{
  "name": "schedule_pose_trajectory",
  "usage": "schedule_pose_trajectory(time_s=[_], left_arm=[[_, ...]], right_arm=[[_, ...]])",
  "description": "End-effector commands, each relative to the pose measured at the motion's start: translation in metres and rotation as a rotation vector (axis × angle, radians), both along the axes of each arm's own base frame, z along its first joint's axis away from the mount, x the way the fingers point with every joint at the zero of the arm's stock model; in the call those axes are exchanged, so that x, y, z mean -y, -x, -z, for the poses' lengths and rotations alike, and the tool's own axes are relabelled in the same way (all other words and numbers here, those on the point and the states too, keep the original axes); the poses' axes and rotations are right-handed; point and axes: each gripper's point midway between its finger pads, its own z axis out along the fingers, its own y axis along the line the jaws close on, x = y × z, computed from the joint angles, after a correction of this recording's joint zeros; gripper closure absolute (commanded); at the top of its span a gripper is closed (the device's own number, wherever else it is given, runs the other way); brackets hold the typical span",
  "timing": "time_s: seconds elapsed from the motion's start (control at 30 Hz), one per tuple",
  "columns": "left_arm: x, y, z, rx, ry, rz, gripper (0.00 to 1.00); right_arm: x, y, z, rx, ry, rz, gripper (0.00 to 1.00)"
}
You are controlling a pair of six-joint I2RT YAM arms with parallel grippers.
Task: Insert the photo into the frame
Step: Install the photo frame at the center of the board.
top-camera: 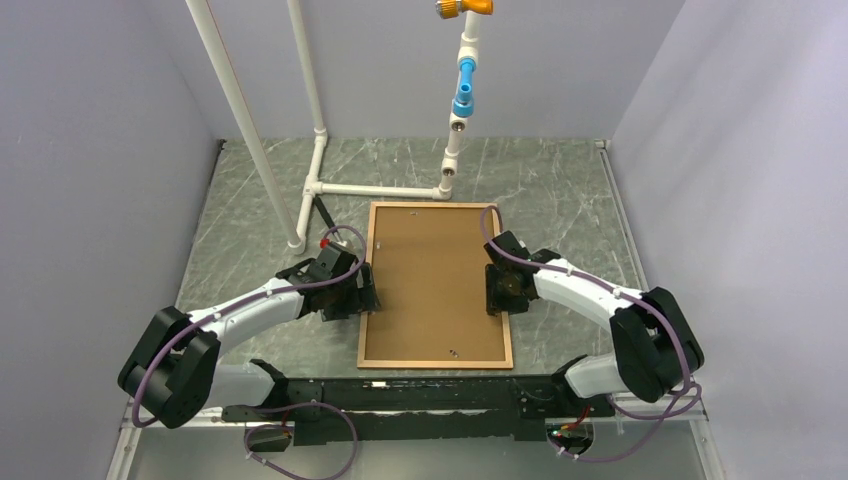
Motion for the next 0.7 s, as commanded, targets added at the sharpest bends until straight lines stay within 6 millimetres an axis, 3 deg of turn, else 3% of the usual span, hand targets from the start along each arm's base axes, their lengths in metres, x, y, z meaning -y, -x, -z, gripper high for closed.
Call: schedule_pose_trajectory(time_s=[0.0, 0.17, 0.4, 0.67], left_arm=[[-0.003, 0.003, 0.005, -0.014, -0.017, 0.018, 0.11], [-0.003, 0.004, 0.006, -0.019, -0.017, 0.022, 0.11], [-0.002, 0.005, 0.006, -0.019, -0.012, 0.026, 0.12], [0.0, 0.005, 0.008, -0.023, -0.007, 0.032, 0.12]], right_arm=[[0.014, -0.009, 0.002, 0.028, 0.091, 0.025, 0.6], [0.013, -0.009, -0.002, 0.041, 0.078, 0.03, 0.66], [0.0, -0.006, -0.017, 0.064, -0.016, 0.009, 0.37], [0.008, 0.007, -0.012, 0.01, 0.019, 0.019, 0.36]])
